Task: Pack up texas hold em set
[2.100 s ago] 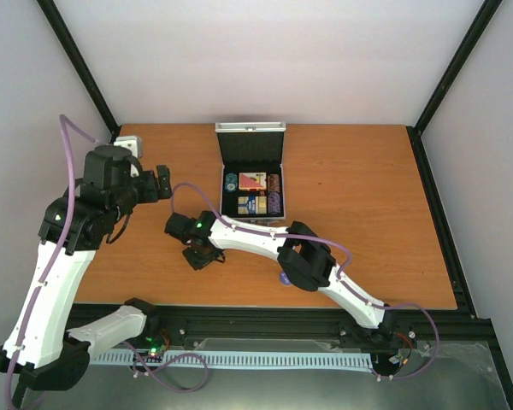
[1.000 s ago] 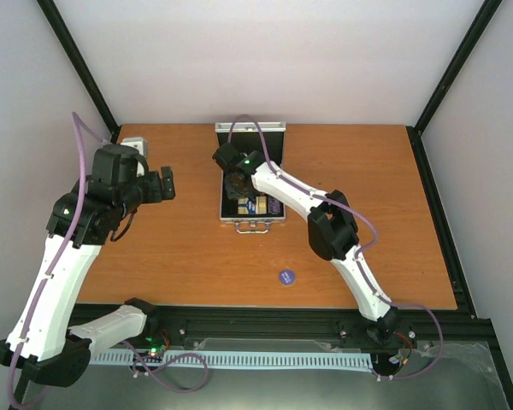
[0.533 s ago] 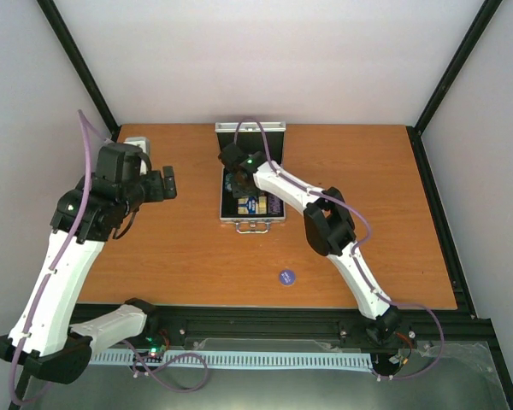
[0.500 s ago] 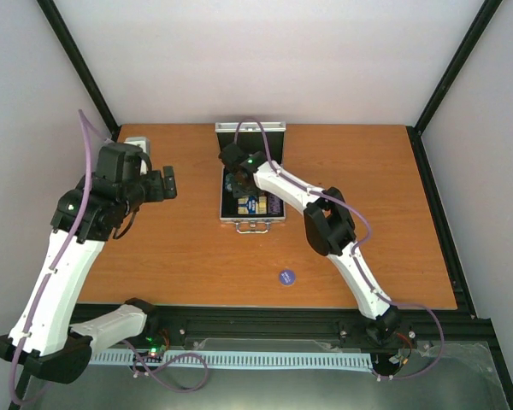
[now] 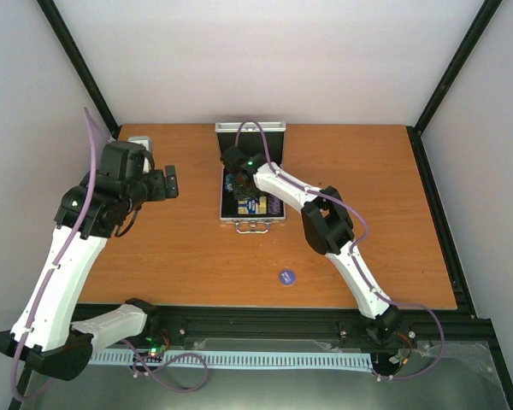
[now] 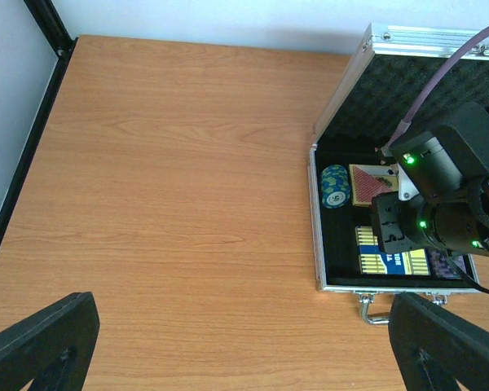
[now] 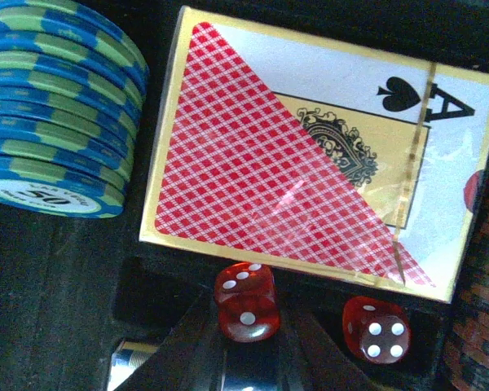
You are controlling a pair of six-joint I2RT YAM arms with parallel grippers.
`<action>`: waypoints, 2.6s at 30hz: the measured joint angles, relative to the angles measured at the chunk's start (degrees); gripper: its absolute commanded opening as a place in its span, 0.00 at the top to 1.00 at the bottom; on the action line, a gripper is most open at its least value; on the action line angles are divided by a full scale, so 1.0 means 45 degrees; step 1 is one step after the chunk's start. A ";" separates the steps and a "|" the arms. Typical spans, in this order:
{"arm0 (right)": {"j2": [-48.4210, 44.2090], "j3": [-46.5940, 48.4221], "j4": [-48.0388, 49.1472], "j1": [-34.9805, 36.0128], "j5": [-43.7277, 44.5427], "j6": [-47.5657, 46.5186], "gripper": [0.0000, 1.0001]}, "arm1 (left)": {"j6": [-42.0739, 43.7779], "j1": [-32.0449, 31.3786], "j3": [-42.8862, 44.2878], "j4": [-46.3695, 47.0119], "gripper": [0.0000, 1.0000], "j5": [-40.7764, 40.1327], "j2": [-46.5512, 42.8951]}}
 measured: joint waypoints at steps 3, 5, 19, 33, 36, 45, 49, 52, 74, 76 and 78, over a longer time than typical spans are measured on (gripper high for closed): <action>0.0000 -0.0005 -0.0015 -0.0029 -0.0019 -0.0034 0.69 | 0.0000 0.0000 0.0000 0.0000 0.00 0.0000 0.0044; 0.0000 -0.0010 -0.0010 -0.0049 -0.0010 -0.0005 0.68 | 0.0000 0.0000 0.0000 0.0000 0.00 0.0005 0.0073; -0.0491 -0.0529 0.0121 -0.0151 -0.0272 -0.0092 0.22 | 0.0000 0.0000 -0.0010 0.0005 0.00 0.0029 0.0102; -0.5746 -0.4459 -0.0787 0.0510 -0.0695 -0.0141 0.00 | 0.0005 0.0000 -0.0010 0.0005 0.00 0.0257 0.0102; -0.7291 -0.6470 -0.0884 0.0811 -0.0772 0.0194 0.00 | 0.0005 0.0000 -0.0010 0.0010 0.00 0.0335 0.0102; -1.0477 -1.3066 -0.0816 0.2089 -0.1384 0.1836 0.00 | 0.0005 0.0000 -0.0325 0.0146 0.00 0.0733 -0.0063; -1.0530 -1.4027 -0.0690 0.2948 -0.1506 0.2443 0.00 | 0.0000 0.0000 -0.0583 0.0185 0.00 0.0801 -0.0151; -1.0399 -1.4037 -0.0321 0.3283 -0.1535 0.2701 0.00 | 0.0000 0.0000 -0.0670 0.0189 0.00 0.0869 -0.0165; -0.9583 -1.5062 0.1661 0.3327 -0.1875 0.2749 0.04 | -0.0044 0.0000 -0.1083 0.0189 0.00 0.1098 -0.0423; -0.9617 -1.5149 0.1831 0.3322 -0.1953 0.2725 0.04 | -0.0044 0.0000 -0.1083 0.0189 0.00 0.1098 -0.0423; -0.9700 -1.5300 0.2050 0.3317 -0.2055 0.2715 0.05 | -0.0044 0.0000 -0.1083 0.0189 0.00 0.1098 -0.0423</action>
